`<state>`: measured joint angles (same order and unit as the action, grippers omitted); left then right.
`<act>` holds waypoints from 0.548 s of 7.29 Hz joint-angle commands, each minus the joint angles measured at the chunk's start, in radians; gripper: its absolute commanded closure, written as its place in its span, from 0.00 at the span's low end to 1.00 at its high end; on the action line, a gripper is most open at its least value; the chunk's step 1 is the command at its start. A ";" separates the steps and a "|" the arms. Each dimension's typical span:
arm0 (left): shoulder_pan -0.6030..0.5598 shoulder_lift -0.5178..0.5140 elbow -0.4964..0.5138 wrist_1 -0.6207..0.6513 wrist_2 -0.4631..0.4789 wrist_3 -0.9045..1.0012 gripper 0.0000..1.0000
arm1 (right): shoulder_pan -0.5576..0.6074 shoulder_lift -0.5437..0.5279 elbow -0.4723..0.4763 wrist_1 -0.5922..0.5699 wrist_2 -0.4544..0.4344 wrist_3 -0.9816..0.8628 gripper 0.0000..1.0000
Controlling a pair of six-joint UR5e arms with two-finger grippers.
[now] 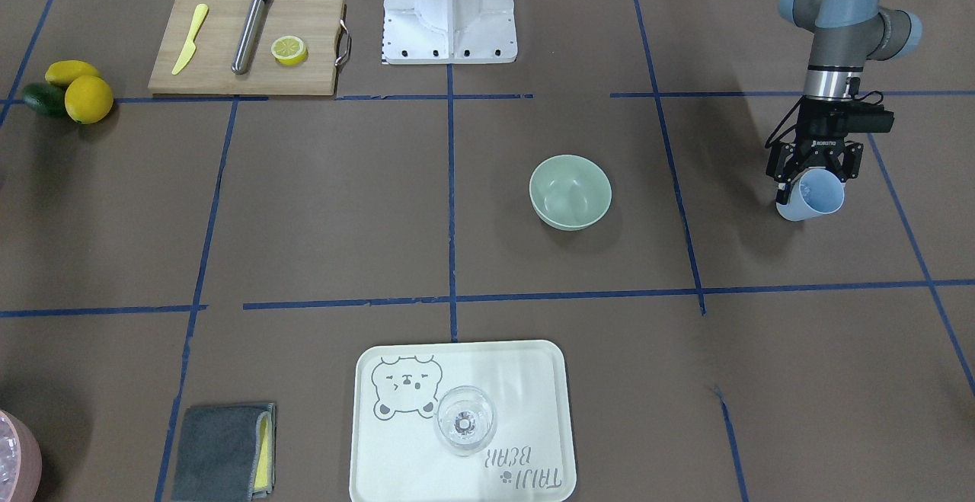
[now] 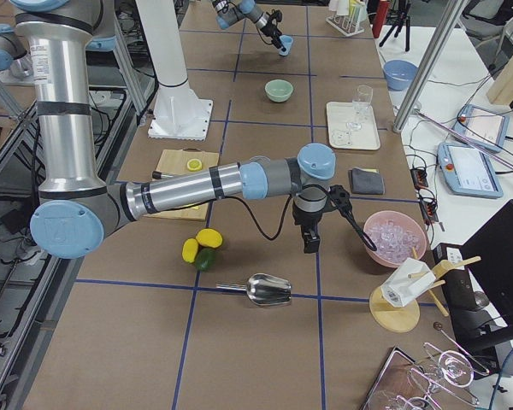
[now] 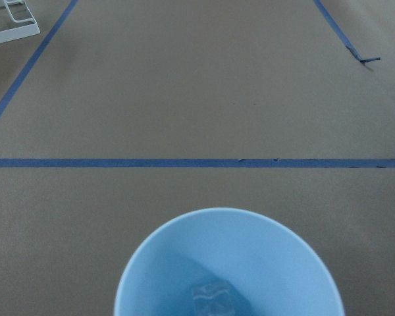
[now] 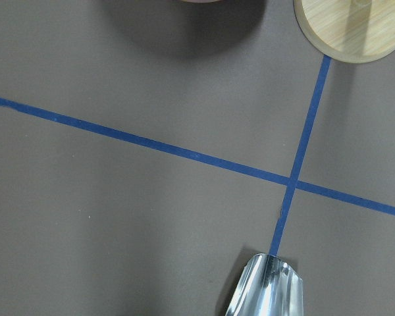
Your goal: Pour ice into bowl
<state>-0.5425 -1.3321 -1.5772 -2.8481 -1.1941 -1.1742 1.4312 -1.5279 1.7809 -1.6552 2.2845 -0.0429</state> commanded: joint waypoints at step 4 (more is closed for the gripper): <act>-0.004 -0.007 -0.003 -0.013 0.011 -0.002 0.82 | 0.000 0.000 0.002 0.000 0.000 -0.002 0.00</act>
<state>-0.5449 -1.3394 -1.5739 -2.8563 -1.1832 -1.1776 1.4312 -1.5279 1.7819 -1.6552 2.2842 -0.0446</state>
